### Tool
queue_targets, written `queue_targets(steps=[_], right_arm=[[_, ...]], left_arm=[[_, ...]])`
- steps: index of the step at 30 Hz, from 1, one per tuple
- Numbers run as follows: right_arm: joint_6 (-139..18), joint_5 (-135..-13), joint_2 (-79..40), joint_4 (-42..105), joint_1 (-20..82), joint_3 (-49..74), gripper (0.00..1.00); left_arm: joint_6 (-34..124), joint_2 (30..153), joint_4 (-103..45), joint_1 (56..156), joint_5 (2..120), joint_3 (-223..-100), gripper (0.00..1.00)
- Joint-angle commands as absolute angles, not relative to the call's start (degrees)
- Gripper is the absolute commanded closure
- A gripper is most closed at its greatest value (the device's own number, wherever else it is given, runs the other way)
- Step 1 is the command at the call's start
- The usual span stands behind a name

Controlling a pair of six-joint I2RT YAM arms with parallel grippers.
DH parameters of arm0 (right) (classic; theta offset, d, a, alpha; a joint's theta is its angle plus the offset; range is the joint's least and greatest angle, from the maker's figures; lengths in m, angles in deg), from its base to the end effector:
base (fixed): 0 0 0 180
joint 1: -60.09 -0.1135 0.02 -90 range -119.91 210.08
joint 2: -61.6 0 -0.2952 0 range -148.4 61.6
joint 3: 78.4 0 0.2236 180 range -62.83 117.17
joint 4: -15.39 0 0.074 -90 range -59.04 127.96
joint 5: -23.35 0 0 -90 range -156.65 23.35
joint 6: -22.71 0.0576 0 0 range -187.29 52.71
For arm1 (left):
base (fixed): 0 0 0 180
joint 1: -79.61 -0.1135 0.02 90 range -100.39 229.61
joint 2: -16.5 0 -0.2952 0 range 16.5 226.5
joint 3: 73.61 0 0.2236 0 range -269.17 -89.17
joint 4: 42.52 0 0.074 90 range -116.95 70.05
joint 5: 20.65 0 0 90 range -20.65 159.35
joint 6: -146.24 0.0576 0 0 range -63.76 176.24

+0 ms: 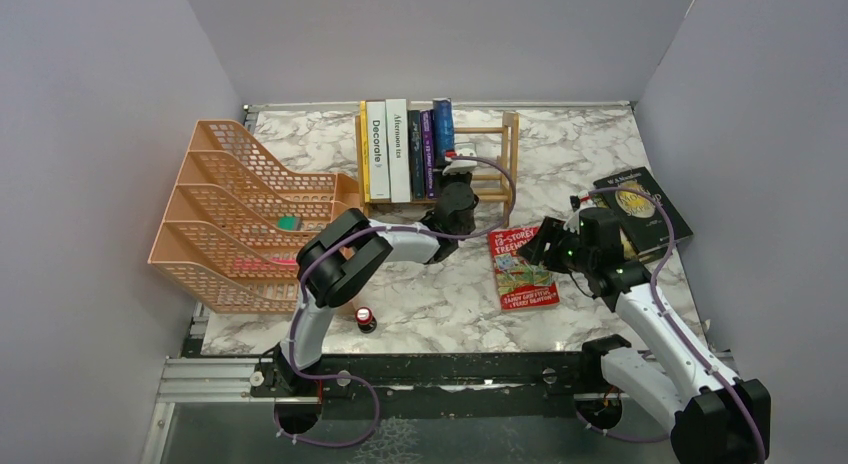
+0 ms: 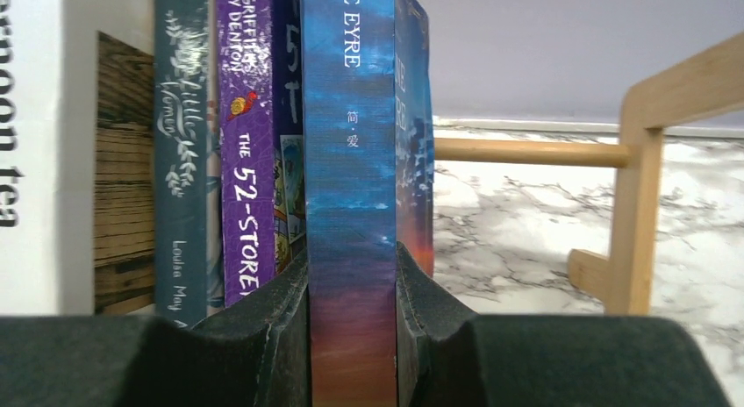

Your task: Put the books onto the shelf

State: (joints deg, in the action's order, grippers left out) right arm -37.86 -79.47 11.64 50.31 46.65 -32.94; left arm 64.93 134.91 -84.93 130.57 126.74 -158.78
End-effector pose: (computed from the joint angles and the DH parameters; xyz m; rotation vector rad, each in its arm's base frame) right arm 0.1464 0.0481 0.2393 0.2006 2.3127 0.6427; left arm 0.3219 -0.3199 0.2673 -0.0754 1.4838 0.1089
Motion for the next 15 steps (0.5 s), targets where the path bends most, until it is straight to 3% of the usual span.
queue_targets(steps=[1, 6, 10, 15], right_arm=[[-38.7, -80.3, 11.9, 48.9, 46.4, -33.1, 0.37], [-38.7, -80.2, 11.6, 48.6, 46.5, -33.1, 0.37], [-38.7, -80.5, 11.1, 48.4, 46.4, -33.1, 0.37], [-38.7, -80.9, 10.5, 48.2, 46.5, -32.9, 0.37]], left_arm=[[67.5, 131.7, -94.1, 128.8, 134.1, -160.0, 1.00], [66.4, 131.1, -92.0, 129.0, 132.8, -159.7, 1.00], [62.0, 129.1, -87.3, 129.3, 131.3, -158.7, 0.74], [57.4, 125.9, -81.5, 129.3, 129.8, -159.0, 0.56]])
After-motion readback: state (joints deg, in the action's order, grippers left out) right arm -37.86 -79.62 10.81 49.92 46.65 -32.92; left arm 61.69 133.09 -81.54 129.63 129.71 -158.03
